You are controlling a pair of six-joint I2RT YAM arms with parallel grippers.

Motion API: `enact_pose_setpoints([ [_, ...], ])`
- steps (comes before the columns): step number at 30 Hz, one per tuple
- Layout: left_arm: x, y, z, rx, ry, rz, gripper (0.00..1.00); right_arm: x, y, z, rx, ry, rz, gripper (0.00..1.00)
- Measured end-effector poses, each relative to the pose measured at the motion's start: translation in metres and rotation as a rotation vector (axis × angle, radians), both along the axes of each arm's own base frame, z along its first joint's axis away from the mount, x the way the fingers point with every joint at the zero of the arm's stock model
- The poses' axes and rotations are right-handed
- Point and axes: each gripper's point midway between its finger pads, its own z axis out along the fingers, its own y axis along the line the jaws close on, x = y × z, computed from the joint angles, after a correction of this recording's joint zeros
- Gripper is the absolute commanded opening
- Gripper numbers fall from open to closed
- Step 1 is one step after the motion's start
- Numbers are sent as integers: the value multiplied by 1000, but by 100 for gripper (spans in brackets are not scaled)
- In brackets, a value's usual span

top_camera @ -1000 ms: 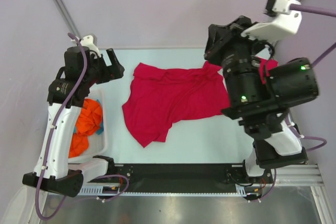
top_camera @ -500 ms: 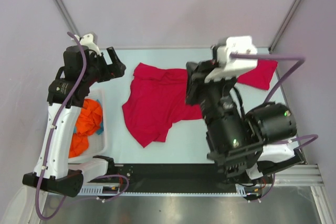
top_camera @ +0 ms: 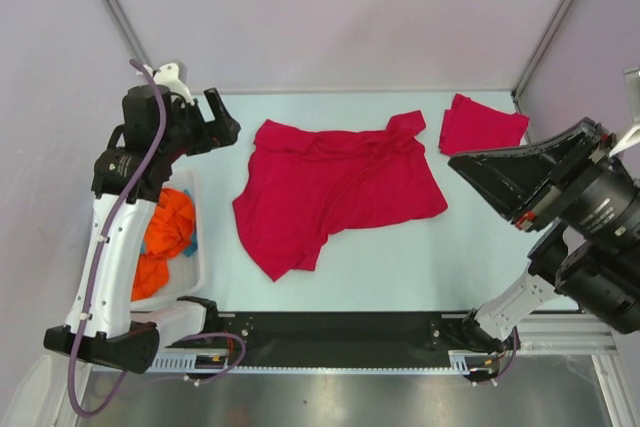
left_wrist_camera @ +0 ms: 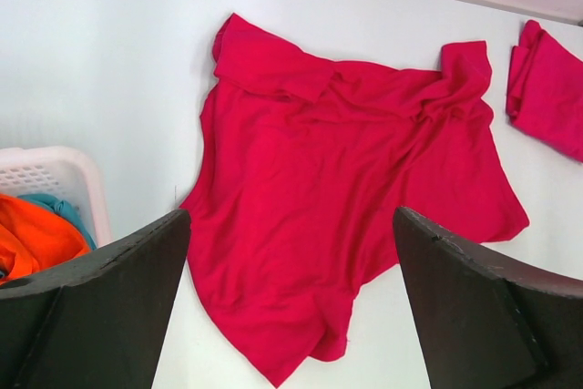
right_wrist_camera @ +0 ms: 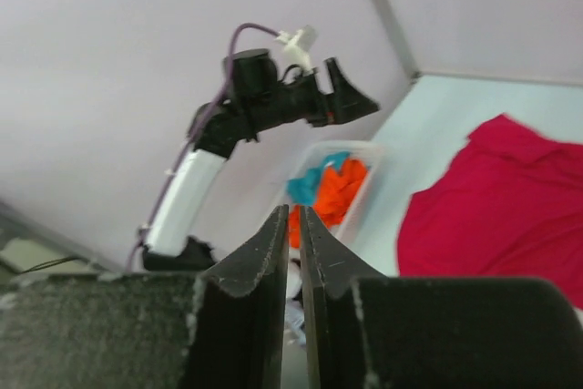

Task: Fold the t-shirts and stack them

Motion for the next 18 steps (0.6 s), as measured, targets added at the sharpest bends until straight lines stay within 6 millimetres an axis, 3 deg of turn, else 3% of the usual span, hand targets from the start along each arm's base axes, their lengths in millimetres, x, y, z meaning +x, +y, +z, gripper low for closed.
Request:
enact_pose_setpoints([
  [3,2,0,0,1,4,1,98,-4,-9,2,60,62,97,12],
  [7,4,0,3,1,-1,1,98,-20,-6,-4,83,105,198,15],
  [11,4,1,3,3,-1,6,98,-29,1,11,77,106,184,19],
  [14,4,1,3,4,0,7,98,-18,9,34,66,91,50,22],
  [15,4,1,3,4,0,7,98,-5,7,43,72,71,-10,23],
  [18,4,1,5,3,-4,7,98,36,15,37,-97,-75,-302,18],
])
